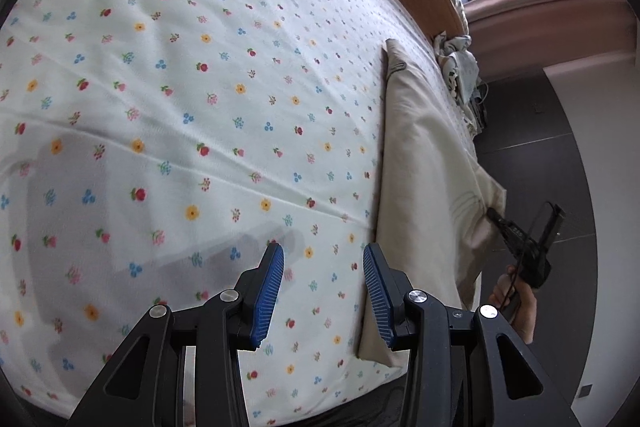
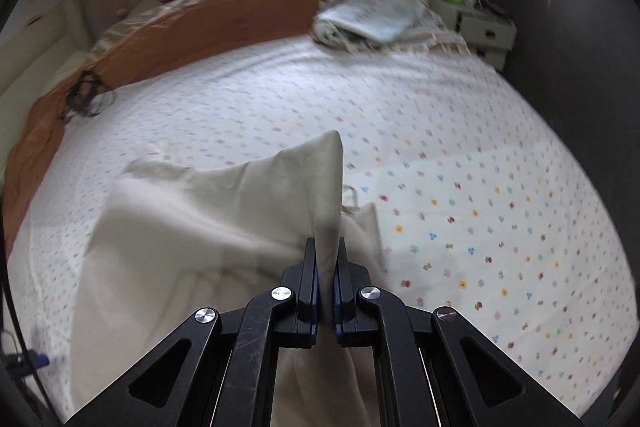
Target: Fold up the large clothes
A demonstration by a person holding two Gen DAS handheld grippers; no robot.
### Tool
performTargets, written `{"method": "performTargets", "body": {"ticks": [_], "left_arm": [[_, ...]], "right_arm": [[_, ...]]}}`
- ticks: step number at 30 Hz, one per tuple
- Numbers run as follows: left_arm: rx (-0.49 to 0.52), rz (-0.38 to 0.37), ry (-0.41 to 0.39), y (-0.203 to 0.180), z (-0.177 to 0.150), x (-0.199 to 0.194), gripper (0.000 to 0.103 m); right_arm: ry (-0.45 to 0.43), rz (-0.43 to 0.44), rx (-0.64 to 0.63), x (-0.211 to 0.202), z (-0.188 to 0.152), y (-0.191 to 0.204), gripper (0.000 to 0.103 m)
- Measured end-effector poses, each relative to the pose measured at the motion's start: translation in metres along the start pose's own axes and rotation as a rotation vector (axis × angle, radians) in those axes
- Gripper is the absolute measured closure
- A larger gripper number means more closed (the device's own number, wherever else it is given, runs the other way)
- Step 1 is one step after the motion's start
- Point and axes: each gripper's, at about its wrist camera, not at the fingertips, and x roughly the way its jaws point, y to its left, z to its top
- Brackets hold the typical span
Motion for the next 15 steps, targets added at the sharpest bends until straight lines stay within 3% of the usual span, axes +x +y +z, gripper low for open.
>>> {"method": "performTargets", "body": {"ticks": [7, 10, 12, 15], "left_arm": [[-0.013, 0.028, 0.018, 0.003, 0.01, 0.018, 0.06], [0.001, 0.034, 0.03, -0.005, 0.014, 0.027, 0.06], [0.022, 0.036, 0.039, -0.015, 0.018, 0.035, 0.06], [0.064, 0.032, 0.052, -0.033, 0.026, 0.046, 0.06]], "right_arm": [[0.073, -0.015, 0.048, 0.055, 0.001, -0.022, 0.098], [0.076, -0.016, 0.062, 0.06, 0.003, -0.025, 0.098], [0.069, -0.032, 0.102, 0.061, 0.009, -0.035, 0.093], [0.043, -0.111, 0.136, 0.049, 0.019, -0.05, 0.092]]}}
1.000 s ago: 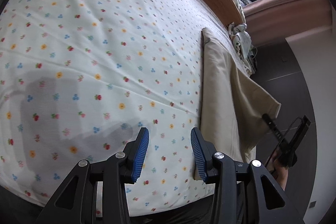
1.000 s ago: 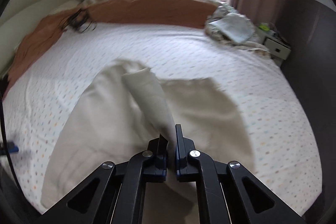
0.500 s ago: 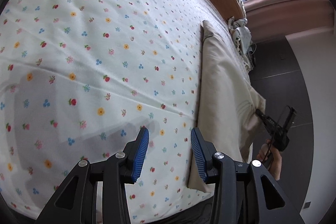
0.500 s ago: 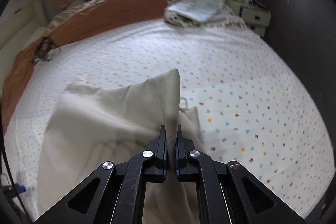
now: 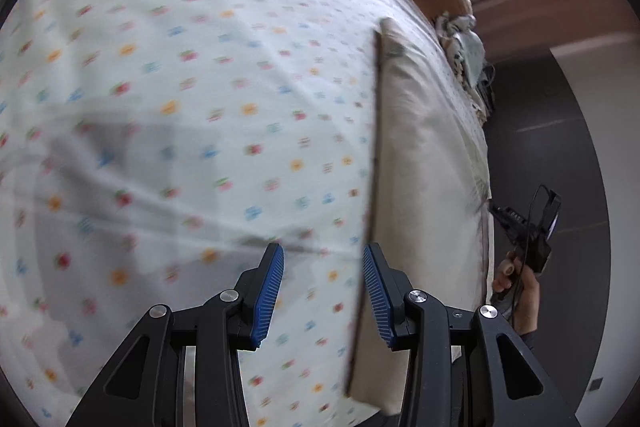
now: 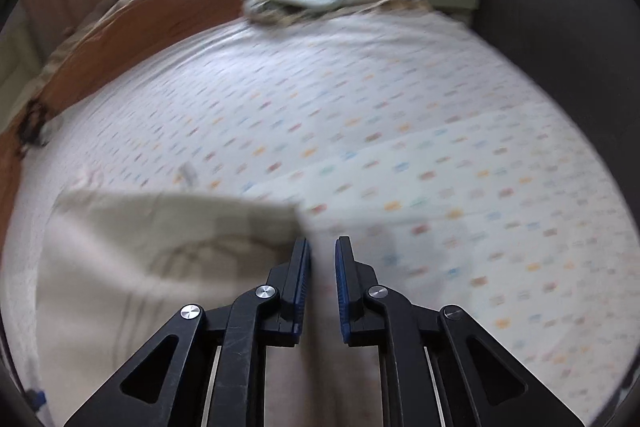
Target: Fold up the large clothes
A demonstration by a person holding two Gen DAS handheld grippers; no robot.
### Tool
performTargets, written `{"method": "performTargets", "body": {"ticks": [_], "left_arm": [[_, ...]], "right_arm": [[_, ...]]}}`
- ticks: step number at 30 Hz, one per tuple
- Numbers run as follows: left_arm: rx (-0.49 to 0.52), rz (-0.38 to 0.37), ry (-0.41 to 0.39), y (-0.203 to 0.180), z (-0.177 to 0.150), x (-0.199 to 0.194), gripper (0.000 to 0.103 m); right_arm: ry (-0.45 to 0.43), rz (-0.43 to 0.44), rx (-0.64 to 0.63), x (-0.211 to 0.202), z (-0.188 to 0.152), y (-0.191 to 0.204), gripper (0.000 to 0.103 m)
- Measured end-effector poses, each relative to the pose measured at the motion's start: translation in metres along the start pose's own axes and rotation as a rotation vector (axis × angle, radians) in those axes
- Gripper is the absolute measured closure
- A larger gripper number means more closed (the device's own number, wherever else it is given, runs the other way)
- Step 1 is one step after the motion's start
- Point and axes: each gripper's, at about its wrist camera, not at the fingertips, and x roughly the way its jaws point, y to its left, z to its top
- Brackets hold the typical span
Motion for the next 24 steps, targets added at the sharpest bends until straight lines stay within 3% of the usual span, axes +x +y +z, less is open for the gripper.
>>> {"method": "performTargets", "body": {"ticks": [2, 4, 6, 9, 16, 17, 18, 19, 24], "left_arm": [[0.03, -0.001, 0.005, -0.014, 0.007, 0.008, 0.06], [0.05, 0.0, 0.008, -0.026, 0.014, 0.015, 0.06], [0.063, -0.014, 0.009, -0.037, 0.024, 0.024, 0.059], [0.083, -0.003, 0.031, -0.051, 0.035, 0.041, 0.056], [0.148, 0.035, 0.047, -0.076, 0.06, 0.079, 0.053], [0.154, 0.042, 0.043, -0.078, 0.064, 0.082, 0.053], [0.159, 0.045, 0.038, -0.079, 0.068, 0.086, 0.053], [0.165, 0.044, 0.034, -0.08, 0.071, 0.089, 0.053], [0.22, 0.071, 0.015, -0.091, 0.092, 0.105, 0.053]], "right_arm": [[0.003, 0.045, 0.014, -0.011, 0.005, -0.009, 0.082], [0.02, 0.114, 0.016, -0.021, 0.006, -0.015, 0.055], [0.016, 0.134, 0.002, -0.032, 0.005, -0.017, 0.039], [0.019, 0.159, -0.021, -0.04, 0.0, -0.017, 0.037], [0.148, 0.222, -0.051, -0.006, -0.013, -0.006, 0.038], [0.161, 0.241, -0.042, -0.002, -0.015, -0.006, 0.04], [0.176, 0.253, -0.024, 0.006, -0.016, -0.008, 0.05], [0.187, 0.248, -0.013, 0.011, -0.017, -0.009, 0.053], [0.209, 0.311, 0.053, 0.035, -0.011, -0.017, 0.054]]}}
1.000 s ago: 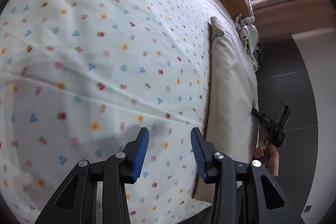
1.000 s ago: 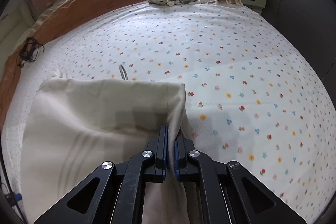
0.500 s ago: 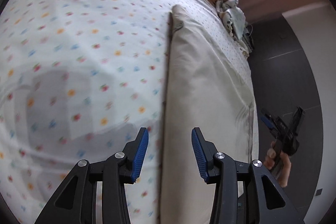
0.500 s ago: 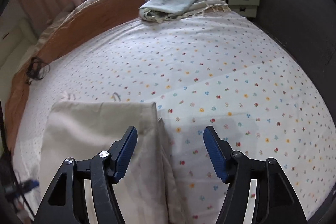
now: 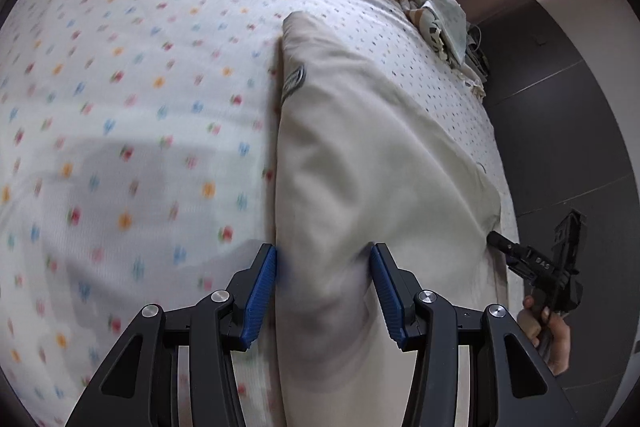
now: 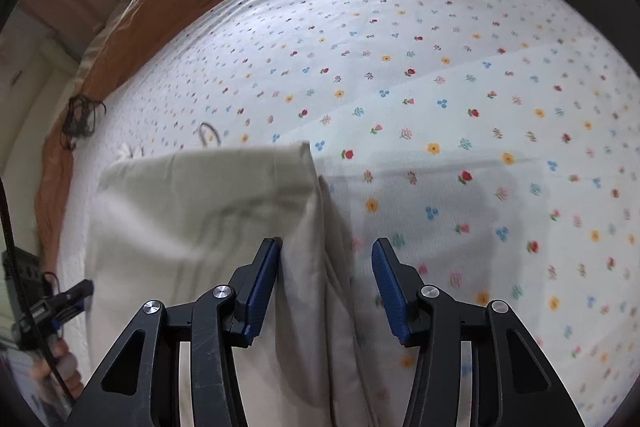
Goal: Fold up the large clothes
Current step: 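Grasp the cloth with both tools and lift it off the bed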
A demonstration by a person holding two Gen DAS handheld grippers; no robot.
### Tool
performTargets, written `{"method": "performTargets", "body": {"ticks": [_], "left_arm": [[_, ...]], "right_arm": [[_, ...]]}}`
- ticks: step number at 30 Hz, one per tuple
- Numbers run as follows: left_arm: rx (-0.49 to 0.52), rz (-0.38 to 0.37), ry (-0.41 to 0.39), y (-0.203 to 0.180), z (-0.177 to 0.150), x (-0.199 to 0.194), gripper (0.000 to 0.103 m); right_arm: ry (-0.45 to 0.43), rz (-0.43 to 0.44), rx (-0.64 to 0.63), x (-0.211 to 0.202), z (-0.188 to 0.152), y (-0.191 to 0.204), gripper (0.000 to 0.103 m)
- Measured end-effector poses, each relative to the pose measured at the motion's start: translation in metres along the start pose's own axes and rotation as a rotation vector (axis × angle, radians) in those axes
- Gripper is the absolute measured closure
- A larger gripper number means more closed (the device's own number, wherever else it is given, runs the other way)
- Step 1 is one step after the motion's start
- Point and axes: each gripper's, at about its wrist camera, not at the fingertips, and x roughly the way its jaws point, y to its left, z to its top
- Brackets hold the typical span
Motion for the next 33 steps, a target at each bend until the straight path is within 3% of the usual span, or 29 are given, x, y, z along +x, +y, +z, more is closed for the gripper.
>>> {"method": "performTargets", "body": {"ticks": [6, 13, 17, 24, 26, 28, 30, 33], "left_arm": [[0.037, 0.032, 0.01, -0.003, 0.021, 0.019, 0.053], [0.052, 0.054, -0.008, -0.007, 0.024, 0.024, 0.053], [0.051, 0.057, -0.007, -0.008, 0.024, 0.025, 0.053], [0.062, 0.085, -0.007, -0.014, 0.032, 0.032, 0.055], [0.06, 0.09, -0.007, -0.015, 0.033, 0.031, 0.058], [0.064, 0.099, -0.015, -0.019, 0.033, 0.029, 0.065], [0.072, 0.106, -0.027, -0.024, 0.034, 0.025, 0.072], [0.092, 0.101, -0.056, -0.035, 0.033, 0.011, 0.083]], "right_arm": [[0.056, 0.142, 0.074, 0.014, 0.016, -0.019, 0.054], [0.134, 0.241, 0.052, 0.025, 0.024, -0.022, 0.054], [0.164, 0.342, 0.082, 0.036, 0.024, -0.022, 0.054], [0.184, 0.421, 0.102, 0.052, 0.027, -0.009, 0.051], [0.175, 0.41, 0.113, 0.047, 0.023, -0.01, 0.057], [0.157, 0.367, 0.1, 0.043, 0.02, -0.005, 0.074], [0.135, 0.341, 0.071, 0.035, 0.017, 0.002, 0.083], [0.089, 0.342, 0.055, 0.015, 0.014, 0.012, 0.088]]}}
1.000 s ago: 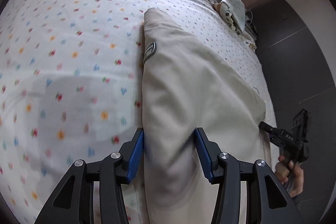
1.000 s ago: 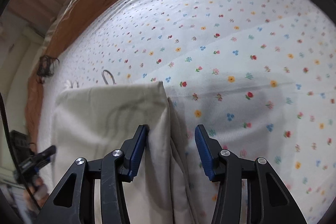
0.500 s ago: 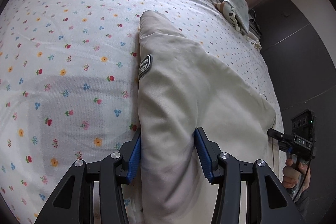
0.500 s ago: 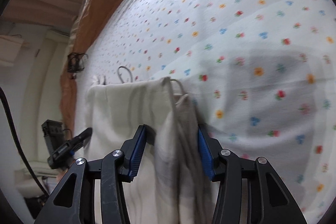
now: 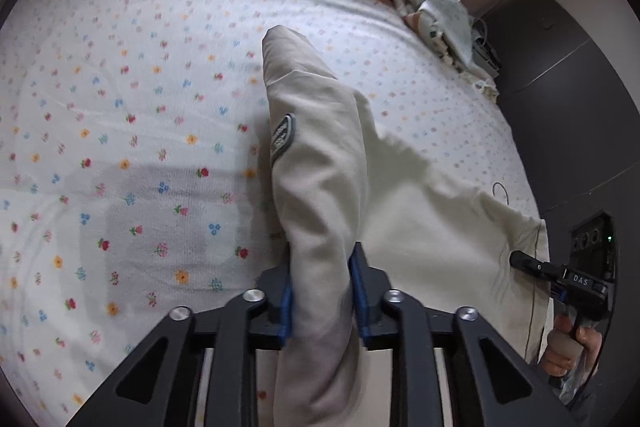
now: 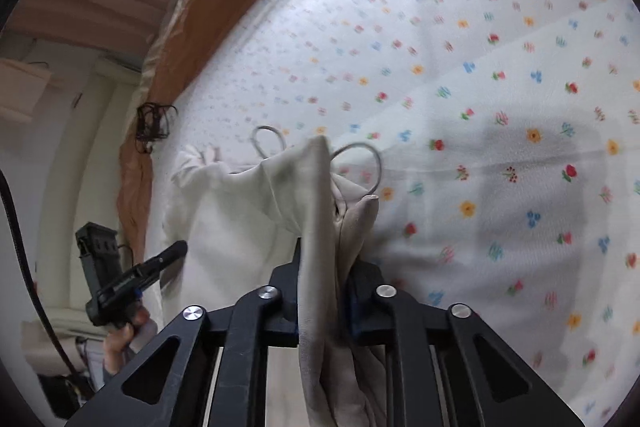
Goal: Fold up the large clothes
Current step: 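Grasp the cloth with both tools and lift it off the bed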
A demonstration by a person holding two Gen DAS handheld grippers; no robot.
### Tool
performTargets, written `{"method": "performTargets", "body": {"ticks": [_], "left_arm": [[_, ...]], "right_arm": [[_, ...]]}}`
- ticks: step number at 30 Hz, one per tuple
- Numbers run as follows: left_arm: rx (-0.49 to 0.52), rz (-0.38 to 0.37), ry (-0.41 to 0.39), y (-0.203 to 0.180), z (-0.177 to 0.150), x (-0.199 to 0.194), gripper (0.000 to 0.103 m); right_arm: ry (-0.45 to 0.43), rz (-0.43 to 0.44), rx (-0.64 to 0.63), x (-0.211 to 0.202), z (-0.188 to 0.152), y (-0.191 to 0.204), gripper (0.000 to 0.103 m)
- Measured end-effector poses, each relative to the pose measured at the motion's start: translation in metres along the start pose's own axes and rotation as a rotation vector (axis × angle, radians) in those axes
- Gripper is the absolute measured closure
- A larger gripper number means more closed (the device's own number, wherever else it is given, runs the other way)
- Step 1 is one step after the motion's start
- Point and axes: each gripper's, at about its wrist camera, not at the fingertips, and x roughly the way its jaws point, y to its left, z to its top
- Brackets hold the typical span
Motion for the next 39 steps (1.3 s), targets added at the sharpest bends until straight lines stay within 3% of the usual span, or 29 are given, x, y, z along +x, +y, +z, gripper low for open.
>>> {"method": "performTargets", "body": {"ticks": [13, 21, 39], "left_arm": [[0.099, -0.075, -0.174, -0.05, -0.021, -0.114, 0.086], [0.151, -0.12, -0.255, -0.081, -0.048, -0.177, 0.088], [0.247, -0.242, -0.311, -0.165, -0.107, -0.274, 0.089]], "right_arm": [[-0.184, -0.062, -0.162, -0.101, -0.05, 0.102, 0.089], [-0.279, -0.069, -0.199, -0.163, -0.101, 0.134, 0.089], [-0.48, -0.117, -0.271, -0.306, -0.171, 0.189, 0.089]]}}
